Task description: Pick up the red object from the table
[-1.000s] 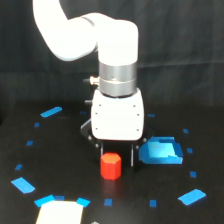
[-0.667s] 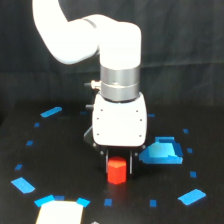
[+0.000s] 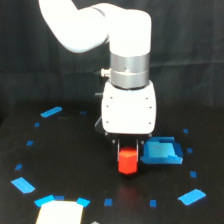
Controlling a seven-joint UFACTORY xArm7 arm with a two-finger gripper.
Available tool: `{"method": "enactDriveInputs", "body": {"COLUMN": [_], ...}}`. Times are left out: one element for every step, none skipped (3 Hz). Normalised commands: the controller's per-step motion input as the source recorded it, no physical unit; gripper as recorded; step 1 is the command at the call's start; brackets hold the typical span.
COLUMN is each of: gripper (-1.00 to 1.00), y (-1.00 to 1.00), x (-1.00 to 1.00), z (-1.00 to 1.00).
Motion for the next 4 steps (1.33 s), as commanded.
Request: {"method": "enactDriveInputs", "body": {"gripper": [-0.39,0.07,-0.03,-0.83], "y": [1.00,1.00,1.00,1.00], "x": [0.00,0.30,0.27,-0.08], "z": [0.98,0.93,1.00,1.00]}}
